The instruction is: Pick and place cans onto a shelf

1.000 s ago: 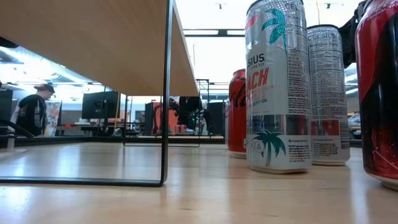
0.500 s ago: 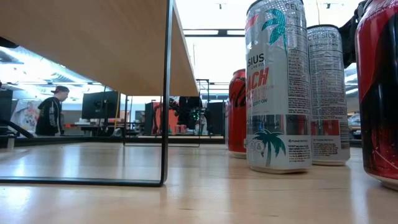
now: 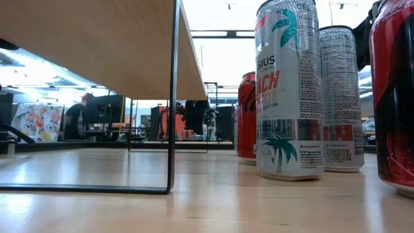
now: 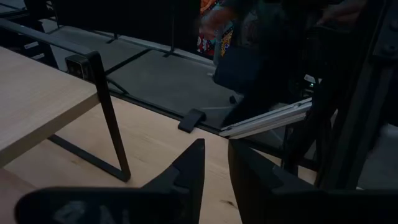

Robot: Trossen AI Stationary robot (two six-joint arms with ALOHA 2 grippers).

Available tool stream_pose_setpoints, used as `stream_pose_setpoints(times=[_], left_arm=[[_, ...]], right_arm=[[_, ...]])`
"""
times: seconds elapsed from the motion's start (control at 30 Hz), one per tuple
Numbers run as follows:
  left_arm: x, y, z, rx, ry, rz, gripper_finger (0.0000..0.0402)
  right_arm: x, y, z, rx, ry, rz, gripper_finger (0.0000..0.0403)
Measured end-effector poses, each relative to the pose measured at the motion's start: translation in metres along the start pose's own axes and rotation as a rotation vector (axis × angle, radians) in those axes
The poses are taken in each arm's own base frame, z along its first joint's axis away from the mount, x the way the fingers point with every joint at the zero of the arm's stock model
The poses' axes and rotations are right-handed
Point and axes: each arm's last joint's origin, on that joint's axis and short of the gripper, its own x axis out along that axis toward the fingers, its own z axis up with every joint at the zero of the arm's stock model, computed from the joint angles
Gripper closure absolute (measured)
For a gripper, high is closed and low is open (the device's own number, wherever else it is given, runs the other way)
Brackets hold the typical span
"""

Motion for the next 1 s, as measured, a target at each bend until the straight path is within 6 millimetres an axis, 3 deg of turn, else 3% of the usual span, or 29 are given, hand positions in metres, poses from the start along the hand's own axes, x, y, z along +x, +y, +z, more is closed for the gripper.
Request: stream_pose_setpoints(times=[0.07, 0.3, 0.53, 0.83, 1.0], left_arm=[[0.000, 0.001, 0.001, 0.031, -0.004, 0.022, 0.0322], [-0.004, 0.013, 0.019, 0.186, -0.100, 0.397, 0.0322], [-0.013, 0.020, 0.036, 0.227, -0.220, 0.730, 0.0322], [-0.017, 0.020, 0.046, 0.333, -0.294, 0.810, 0.0322], [-0.018, 0.020, 0.048, 0.200, -0.373, 0.788, 0.0322]], right_arm=[[0.000, 0.000, 0.000, 0.000, 0.000, 0.001, 0.0057], [0.000, 0.000, 0.000, 0.000, 0.000, 0.001, 0.0057], [0.000, 0.000, 0.002, -0.004, -0.019, -0.005, 0.0057], [-0.004, -0.011, 0.027, 0.192, -0.224, -0.152, 0.0057], [-0.011, -0.019, 0.045, 0.488, -0.426, -0.128, 0.0057]])
